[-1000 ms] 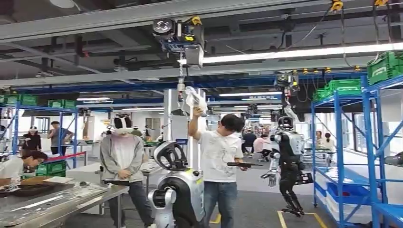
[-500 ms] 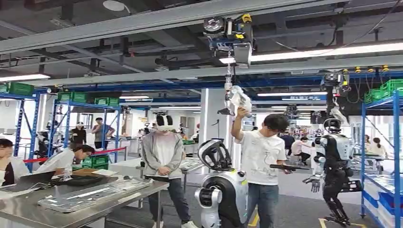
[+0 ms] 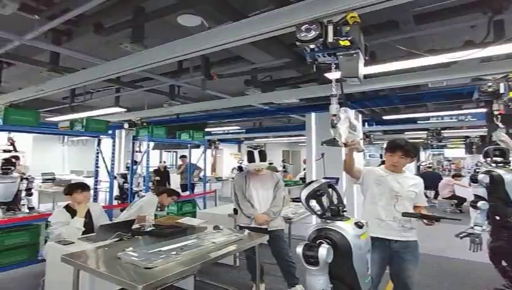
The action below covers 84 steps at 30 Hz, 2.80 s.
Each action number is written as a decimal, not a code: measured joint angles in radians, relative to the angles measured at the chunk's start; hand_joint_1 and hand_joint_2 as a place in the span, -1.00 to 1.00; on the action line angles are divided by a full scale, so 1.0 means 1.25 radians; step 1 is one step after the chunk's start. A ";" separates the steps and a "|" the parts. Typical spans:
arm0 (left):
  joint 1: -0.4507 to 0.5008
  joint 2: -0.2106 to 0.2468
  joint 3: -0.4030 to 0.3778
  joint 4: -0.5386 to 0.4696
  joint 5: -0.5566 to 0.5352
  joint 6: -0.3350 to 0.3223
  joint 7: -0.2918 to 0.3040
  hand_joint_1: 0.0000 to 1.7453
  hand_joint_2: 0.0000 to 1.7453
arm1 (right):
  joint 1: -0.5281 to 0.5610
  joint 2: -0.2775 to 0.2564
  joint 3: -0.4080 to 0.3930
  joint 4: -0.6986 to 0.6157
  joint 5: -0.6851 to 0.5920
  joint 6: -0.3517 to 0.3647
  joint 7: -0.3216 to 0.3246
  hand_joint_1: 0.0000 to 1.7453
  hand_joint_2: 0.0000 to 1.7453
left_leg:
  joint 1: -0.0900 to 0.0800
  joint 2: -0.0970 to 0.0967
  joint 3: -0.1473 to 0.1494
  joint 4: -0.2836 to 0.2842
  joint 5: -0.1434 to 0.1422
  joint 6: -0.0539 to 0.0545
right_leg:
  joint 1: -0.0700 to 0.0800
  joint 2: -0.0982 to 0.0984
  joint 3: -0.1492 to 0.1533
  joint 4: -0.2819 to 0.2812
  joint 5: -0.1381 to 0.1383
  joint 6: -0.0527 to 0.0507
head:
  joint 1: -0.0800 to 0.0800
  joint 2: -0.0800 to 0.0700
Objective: Take the parts from the cabinet and place them on the table.
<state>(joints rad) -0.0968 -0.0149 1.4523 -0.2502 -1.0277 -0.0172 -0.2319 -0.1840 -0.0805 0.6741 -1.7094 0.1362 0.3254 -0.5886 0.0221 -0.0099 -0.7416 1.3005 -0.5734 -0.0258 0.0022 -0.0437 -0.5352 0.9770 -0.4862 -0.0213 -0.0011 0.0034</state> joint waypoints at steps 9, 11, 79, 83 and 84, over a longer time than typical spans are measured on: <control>0.001 -0.006 0.001 0.001 0.016 -0.005 0.015 -1.00 -1.00 | -0.011 -0.005 0.009 0.000 0.002 0.012 0.004 1.00 1.00 | -0.004 0.023 0.116 -0.226 0.089 0.032 | -0.004 -0.048 0.012 0.012 -0.025 0.040 | 0.000 0.000; -0.002 -0.006 0.001 0.001 0.018 -0.005 0.014 -1.00 -1.00 | -0.014 -0.006 0.014 -0.001 0.004 0.012 0.006 1.00 1.00 | -0.004 0.011 0.116 -0.226 0.090 0.040 | -0.007 0.007 -0.019 0.091 -0.079 0.041 | 0.000 0.000; 0.001 -0.012 -0.021 0.003 -0.001 -0.005 -0.004 -1.00 -1.00 | -0.015 -0.019 0.042 0.024 -0.019 0.006 0.008 1.00 1.00 | -0.013 -0.043 0.114 -0.218 0.087 0.045 | -0.009 0.036 -0.087 0.199 -0.075 0.038 | 0.000 0.000; 0.000 -0.014 -0.025 0.004 0.002 -0.005 -0.003 -1.00 -1.00 | -0.017 -0.018 0.036 0.024 -0.019 -0.002 0.010 1.00 1.00 | -0.009 -0.070 0.111 -0.217 0.090 0.041 | 0.002 0.078 -0.012 0.023 -0.008 0.012 | 0.001 0.000; 0.003 -0.014 -0.025 0.004 0.001 -0.006 -0.004 -1.00 -1.00 | -0.016 -0.018 0.036 0.024 -0.019 -0.003 0.011 1.00 1.00 | -0.008 -0.071 0.108 -0.218 0.092 0.037 | 0.004 0.077 -0.013 0.023 -0.008 0.013 | 0.001 0.000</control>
<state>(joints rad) -0.0934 -0.0324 1.4210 -0.2457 -1.0258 -0.0240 -0.2365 -0.2046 -0.1030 0.7187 -1.6789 0.1121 0.3212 -0.5749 0.0126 -0.0984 -0.6072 1.0278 -0.4580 0.0207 0.0078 0.0520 -0.5520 1.0057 -0.4962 -0.0056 0.0004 0.0038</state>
